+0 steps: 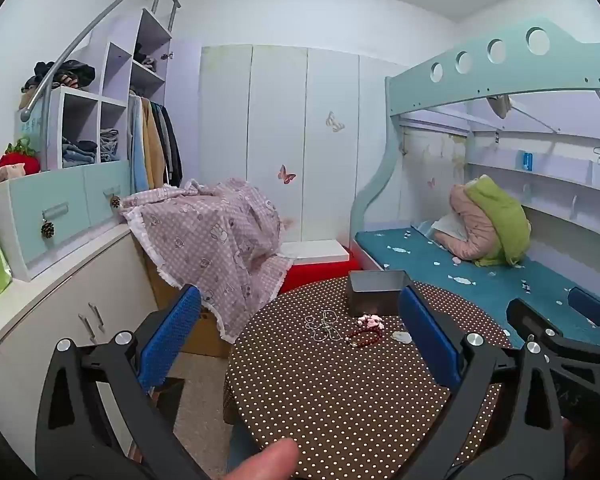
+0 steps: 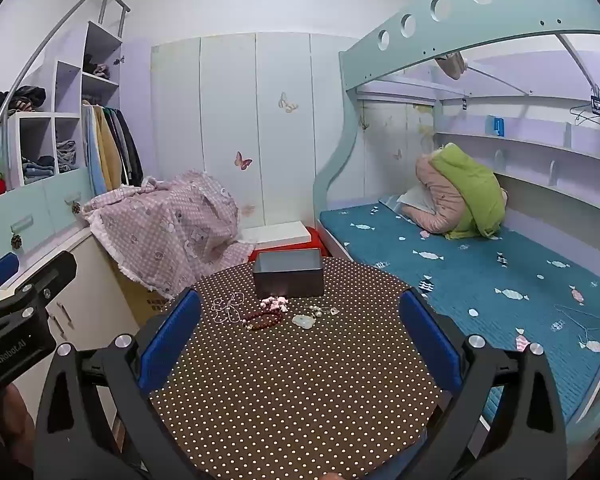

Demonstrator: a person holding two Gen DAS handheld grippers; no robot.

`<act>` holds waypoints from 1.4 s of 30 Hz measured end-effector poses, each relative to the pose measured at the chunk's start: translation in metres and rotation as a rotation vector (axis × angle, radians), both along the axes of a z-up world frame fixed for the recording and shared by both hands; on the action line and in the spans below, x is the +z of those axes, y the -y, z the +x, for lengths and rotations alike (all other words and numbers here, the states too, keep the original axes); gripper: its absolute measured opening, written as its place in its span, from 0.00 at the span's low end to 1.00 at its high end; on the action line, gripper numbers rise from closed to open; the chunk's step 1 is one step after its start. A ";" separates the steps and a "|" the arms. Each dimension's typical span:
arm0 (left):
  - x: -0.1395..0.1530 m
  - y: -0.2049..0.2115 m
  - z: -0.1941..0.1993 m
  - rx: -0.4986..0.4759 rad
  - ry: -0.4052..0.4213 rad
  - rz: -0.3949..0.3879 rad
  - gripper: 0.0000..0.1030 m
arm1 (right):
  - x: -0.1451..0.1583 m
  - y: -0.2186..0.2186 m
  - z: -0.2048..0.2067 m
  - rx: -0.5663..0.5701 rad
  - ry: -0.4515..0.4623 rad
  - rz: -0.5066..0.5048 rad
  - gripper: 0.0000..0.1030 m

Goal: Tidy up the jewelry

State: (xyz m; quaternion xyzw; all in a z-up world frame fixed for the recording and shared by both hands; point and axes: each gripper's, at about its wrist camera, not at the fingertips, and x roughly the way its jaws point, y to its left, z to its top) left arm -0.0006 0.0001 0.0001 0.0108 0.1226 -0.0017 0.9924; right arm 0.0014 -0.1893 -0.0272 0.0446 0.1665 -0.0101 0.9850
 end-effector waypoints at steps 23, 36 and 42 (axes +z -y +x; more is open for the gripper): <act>0.004 -0.005 0.007 0.004 -0.014 -0.015 0.95 | 0.020 -0.002 -0.008 0.010 0.019 -0.014 0.93; 0.004 -0.004 0.001 0.006 -0.008 -0.019 0.95 | 0.018 -0.003 -0.006 0.013 0.028 -0.023 0.93; 0.006 -0.005 0.001 0.007 -0.008 -0.017 0.95 | 0.017 -0.002 -0.004 0.009 0.036 -0.020 0.93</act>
